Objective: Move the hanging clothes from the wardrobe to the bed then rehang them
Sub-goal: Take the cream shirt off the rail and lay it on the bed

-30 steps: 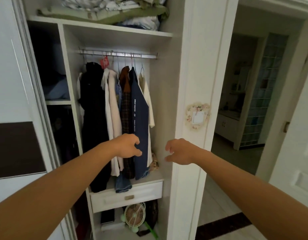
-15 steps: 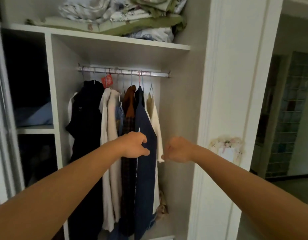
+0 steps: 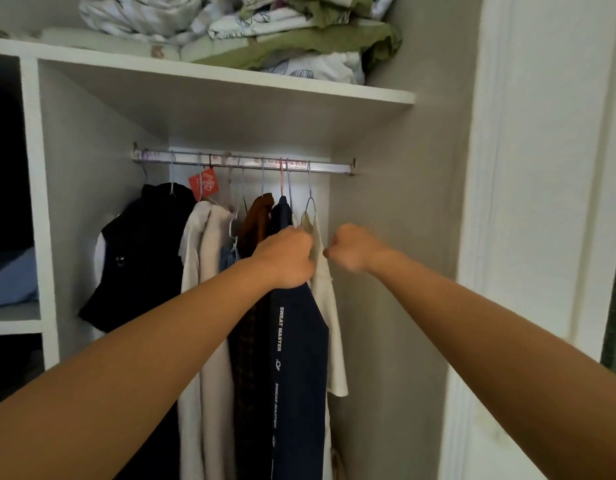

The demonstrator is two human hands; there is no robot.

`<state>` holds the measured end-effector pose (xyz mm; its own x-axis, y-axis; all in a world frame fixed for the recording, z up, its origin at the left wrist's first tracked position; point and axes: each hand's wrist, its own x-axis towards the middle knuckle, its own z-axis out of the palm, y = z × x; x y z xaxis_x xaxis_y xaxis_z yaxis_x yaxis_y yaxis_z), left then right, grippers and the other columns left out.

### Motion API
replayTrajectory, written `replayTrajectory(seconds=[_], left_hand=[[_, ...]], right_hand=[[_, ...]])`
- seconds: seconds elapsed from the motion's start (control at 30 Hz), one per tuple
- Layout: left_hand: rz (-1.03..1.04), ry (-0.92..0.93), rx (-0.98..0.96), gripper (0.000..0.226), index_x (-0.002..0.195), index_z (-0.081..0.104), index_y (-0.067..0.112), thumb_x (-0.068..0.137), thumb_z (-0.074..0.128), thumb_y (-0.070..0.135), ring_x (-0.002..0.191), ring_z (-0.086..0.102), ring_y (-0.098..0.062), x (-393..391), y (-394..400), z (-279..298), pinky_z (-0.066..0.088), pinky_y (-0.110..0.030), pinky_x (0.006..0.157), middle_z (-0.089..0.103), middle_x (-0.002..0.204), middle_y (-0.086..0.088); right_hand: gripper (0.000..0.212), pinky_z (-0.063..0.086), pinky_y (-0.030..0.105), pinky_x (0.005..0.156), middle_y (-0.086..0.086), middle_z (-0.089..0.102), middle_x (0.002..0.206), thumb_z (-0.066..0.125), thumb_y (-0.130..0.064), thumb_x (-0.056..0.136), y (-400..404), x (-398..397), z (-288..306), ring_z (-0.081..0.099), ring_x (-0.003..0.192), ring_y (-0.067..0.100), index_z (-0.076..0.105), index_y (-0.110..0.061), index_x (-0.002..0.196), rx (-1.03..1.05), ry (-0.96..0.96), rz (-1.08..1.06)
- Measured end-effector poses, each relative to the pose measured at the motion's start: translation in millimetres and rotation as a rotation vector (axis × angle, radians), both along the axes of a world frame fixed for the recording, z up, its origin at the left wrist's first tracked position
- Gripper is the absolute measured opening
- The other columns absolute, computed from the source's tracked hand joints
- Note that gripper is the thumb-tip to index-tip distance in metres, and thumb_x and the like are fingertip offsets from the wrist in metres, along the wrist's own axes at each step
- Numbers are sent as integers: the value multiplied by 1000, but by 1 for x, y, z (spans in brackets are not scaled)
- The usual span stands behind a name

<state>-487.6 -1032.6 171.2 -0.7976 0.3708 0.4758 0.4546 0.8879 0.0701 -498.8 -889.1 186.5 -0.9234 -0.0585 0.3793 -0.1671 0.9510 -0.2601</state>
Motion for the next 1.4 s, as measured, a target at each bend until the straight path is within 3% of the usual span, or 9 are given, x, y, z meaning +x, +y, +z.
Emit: replayTrajectory(seconds=[0.17, 0.33, 0.47, 0.53, 0.67, 0.97, 1.13, 1.23, 1.4], left_hand=[[38, 55, -161, 19, 105, 58, 9, 93, 51, 22, 91, 49, -26, -50, -3, 9, 38, -36, 70, 49, 111, -9], [2, 84, -239, 14, 89, 57, 15, 95, 47, 22, 138, 30, -27, -88, -11, 15, 31, -43, 105, 53, 132, -13], [-1, 149, -283, 24, 71, 49, 18, 94, 49, 21, 127, 38, -25, -103, -14, 16, 31, -40, 105, 56, 110, -7], [-5, 154, -295, 31, 64, 43, 20, 94, 49, 23, 129, 39, -25, -106, -16, 16, 31, -41, 106, 59, 113, -9], [-46, 167, -267, 35, 62, 41, 20, 96, 48, 26, 119, 45, -23, -108, -22, 17, 32, -41, 104, 58, 100, -6], [-106, 157, -212, 31, 75, 54, 12, 99, 44, 30, 95, 42, -18, -103, -27, 18, 32, -37, 96, 52, 93, -4], [-128, 145, -125, 30, 74, 50, 13, 100, 46, 29, 83, 42, -16, -94, -20, 21, 32, -31, 80, 50, 98, -7], [-159, 125, -58, 22, 87, 55, 11, 99, 46, 27, 90, 55, -22, -89, -17, 19, 48, -39, 80, 50, 100, -7], [-177, 98, 10, 17, 110, 55, 10, 99, 46, 20, 99, 57, -26, -81, -7, 13, 50, -41, 85, 51, 105, -6]], right_hand=[[27, 42, 29, 62, 11, 54, 79, 51, -15, 93, -16, -55, 14, 57, 76, 28, 45, -11, 67, -67, 86, -67], [23, 48, 33, 70, 10, 61, 87, 48, -27, 99, -32, -96, 20, 63, 83, 28, 57, -10, 87, -61, 114, -91], [15, 44, 28, 59, 5, 57, 75, 50, -19, 100, -41, -117, 22, 60, 69, 19, 59, -10, 92, 24, 129, -146], [12, 45, 27, 58, 4, 57, 75, 50, -15, 99, -43, -124, 22, 59, 66, 17, 61, -8, 99, 42, 104, -172], [23, 47, 31, 71, 13, 63, 112, 55, -8, 94, -45, -131, 21, 62, 99, 27, 58, -4, 117, 65, 102, -205], [24, 48, 36, 80, 24, 60, 119, 51, -1, 92, -23, -109, 40, 59, 110, 39, 59, 4, 114, 1, 280, -244], [26, 49, 40, 88, 26, 58, 123, 50, -3, 91, -4, -79, 46, 56, 113, 44, 57, 6, 114, -17, 292, -269], [26, 49, 41, 87, 29, 57, 122, 48, -4, 92, 7, -55, 41, 56, 112, 45, 56, 6, 115, -8, 293, -264], [5, 41, 37, 70, 30, 58, 113, 44, -1, 92, 28, -9, 22, 58, 102, 47, 48, -3, 94, 63, 304, -223]])
